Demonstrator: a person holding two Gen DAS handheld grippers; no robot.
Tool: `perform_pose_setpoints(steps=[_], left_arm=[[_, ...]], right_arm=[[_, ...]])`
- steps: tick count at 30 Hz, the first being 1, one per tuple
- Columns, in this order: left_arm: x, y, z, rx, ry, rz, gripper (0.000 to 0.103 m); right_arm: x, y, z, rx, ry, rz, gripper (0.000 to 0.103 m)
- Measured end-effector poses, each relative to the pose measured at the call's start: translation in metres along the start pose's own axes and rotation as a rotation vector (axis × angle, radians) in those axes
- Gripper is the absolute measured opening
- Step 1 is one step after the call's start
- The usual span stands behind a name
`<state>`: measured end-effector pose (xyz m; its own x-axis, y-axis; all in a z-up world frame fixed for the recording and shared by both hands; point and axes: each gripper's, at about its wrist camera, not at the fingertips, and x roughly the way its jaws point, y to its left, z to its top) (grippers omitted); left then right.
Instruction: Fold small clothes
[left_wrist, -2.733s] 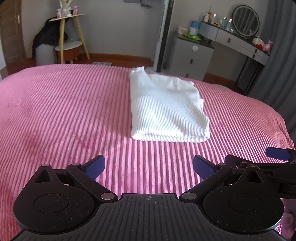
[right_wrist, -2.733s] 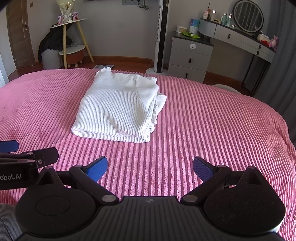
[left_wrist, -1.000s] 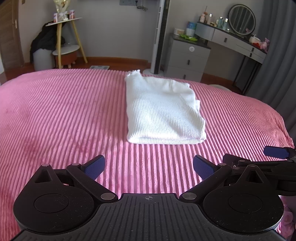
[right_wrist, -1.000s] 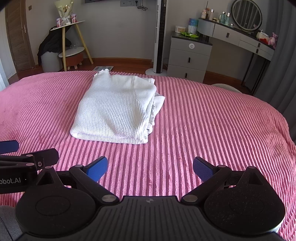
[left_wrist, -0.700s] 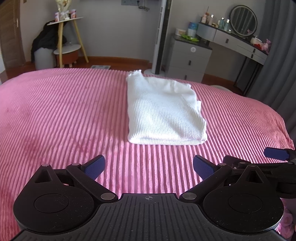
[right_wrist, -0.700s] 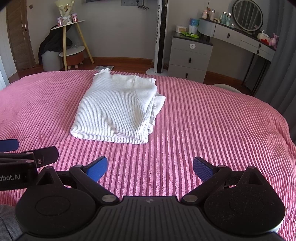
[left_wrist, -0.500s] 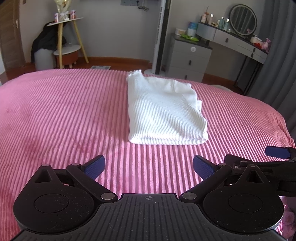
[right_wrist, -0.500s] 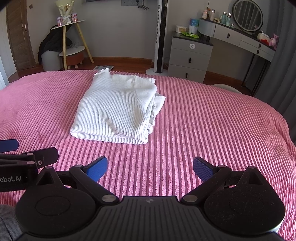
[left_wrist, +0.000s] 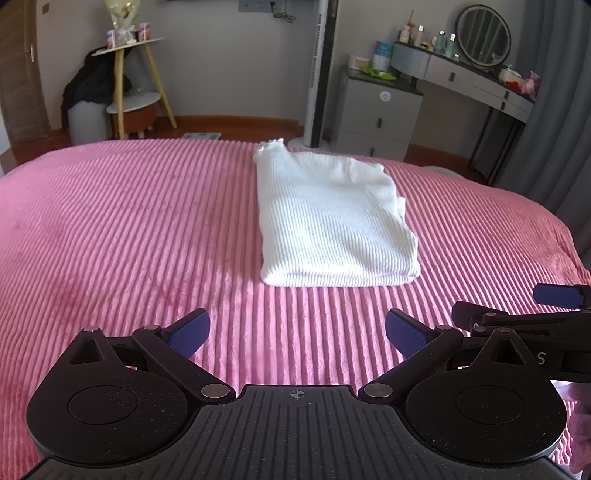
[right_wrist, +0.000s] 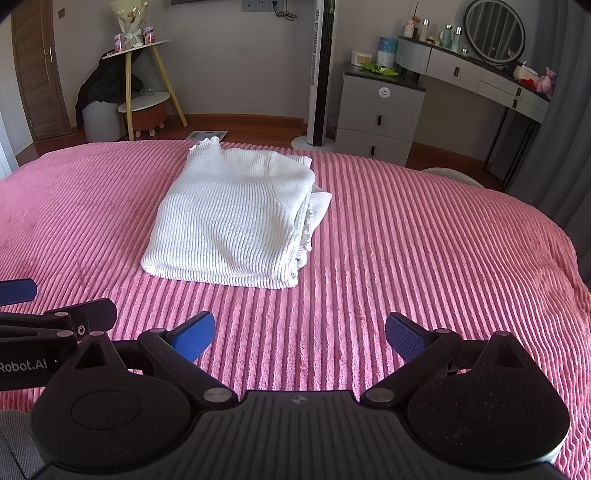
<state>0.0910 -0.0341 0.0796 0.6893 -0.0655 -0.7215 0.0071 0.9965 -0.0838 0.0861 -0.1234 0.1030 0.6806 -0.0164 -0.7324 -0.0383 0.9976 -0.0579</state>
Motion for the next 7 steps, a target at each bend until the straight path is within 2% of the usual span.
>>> perform_pose_setpoints(steps=[7], left_arm=[[-0.001,-0.0001,-0.0006,-0.004,0.007,-0.009,0.103]], right_arm=[[-0.002,-0.0011,-0.0001,0.004,-0.004,-0.002,0.099]])
